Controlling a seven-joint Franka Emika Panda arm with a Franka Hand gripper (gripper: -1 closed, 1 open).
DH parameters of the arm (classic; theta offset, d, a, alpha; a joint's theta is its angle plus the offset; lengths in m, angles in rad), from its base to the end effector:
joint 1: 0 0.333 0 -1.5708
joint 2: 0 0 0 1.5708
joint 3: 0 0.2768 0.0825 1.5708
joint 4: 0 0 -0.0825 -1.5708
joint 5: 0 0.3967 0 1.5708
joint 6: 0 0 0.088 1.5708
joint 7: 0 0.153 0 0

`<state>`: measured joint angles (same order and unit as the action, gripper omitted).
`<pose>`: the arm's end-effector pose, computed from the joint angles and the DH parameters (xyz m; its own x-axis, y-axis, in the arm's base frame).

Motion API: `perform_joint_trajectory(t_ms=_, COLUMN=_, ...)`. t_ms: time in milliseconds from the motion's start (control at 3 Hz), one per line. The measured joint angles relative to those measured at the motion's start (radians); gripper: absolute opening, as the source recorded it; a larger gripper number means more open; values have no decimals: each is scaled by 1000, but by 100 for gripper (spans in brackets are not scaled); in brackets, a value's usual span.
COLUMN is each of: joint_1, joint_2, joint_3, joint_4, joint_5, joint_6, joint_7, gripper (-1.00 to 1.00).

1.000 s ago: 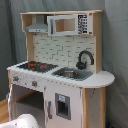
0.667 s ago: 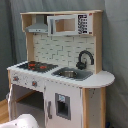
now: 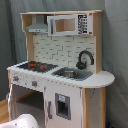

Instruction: Play with the kitchen

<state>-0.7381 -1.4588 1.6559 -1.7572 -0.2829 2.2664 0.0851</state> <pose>0.2825 0.6063 0.3178 0.2076 0.9714 -0.1150 -0.0511 0.1282 0.9904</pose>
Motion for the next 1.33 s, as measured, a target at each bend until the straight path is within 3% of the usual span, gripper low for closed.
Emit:
perform_joint_trajectory(t_ms=667, joint_1=-27, joint_2=0, joint_3=14, joint_4=-38, joint_5=67, joint_6=175, joint_7=120, gripper=100)
perform_joint_trajectory(t_ms=1333, joint_1=-24, joint_2=0, joint_3=14, joint_4=-155, joint_5=74, joint_6=361, joint_7=237, gripper=100)
